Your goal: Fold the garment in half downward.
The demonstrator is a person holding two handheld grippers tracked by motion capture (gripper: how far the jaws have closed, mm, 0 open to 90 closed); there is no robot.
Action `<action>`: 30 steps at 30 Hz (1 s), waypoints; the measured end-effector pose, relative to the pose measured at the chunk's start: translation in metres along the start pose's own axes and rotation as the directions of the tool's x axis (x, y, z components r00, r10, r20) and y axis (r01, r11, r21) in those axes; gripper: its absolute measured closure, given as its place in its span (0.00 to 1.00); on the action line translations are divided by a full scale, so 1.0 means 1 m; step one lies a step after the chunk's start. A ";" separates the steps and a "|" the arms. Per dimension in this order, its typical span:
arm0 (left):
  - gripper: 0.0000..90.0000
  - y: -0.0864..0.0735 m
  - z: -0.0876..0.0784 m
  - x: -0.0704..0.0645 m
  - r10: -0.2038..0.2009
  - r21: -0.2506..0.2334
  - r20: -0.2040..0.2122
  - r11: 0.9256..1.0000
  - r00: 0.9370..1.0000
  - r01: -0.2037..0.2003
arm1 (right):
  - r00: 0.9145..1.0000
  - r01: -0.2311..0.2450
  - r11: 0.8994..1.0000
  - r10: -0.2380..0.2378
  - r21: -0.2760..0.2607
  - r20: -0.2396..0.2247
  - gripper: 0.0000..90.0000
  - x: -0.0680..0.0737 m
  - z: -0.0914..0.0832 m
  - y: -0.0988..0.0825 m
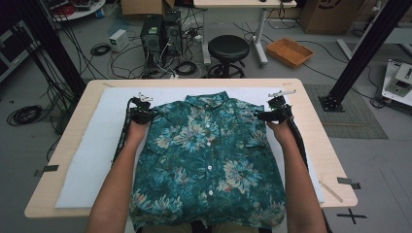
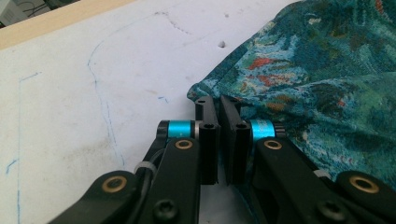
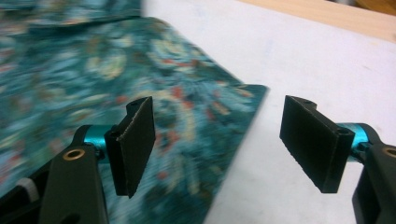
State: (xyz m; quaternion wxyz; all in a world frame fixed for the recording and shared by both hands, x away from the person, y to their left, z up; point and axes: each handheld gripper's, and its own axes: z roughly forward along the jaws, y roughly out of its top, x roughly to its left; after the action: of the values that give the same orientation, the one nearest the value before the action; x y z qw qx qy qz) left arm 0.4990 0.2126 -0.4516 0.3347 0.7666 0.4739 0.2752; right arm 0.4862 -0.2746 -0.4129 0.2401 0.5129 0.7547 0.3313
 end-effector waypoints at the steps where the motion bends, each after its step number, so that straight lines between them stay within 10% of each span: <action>1: 0.96 0.000 0.000 0.000 0.001 0.000 0.000 1.000 1.000 -0.001 | 1.000 -0.016 1.000 0.016 0.009 0.015 0.33 -0.003 0.003 0.000; 14: 0.98 0.000 0.000 -0.001 0.003 0.001 -0.003 1.000 1.000 -0.003 | 0.988 -0.147 0.988 0.144 0.056 0.057 0.76 -0.009 0.041 -0.005; 20: 0.99 0.001 -0.003 -0.004 -0.084 0.004 -0.006 0.996 0.996 0.084 | 0.996 -0.013 0.997 0.007 0.070 0.087 0.99 0.007 0.042 -0.004; 30: 0.99 0.005 -0.043 0.012 -0.241 -0.148 0.162 0.953 0.957 0.265 | 0.999 -0.027 0.999 0.029 -0.042 0.039 1.00 0.005 0.009 0.001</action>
State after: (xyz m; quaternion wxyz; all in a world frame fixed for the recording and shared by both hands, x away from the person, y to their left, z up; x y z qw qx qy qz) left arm 0.4749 0.2326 -0.4193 0.4636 0.6859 0.5186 0.2138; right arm 0.4911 -0.2678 -0.4185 0.2610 0.5246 0.7355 0.3401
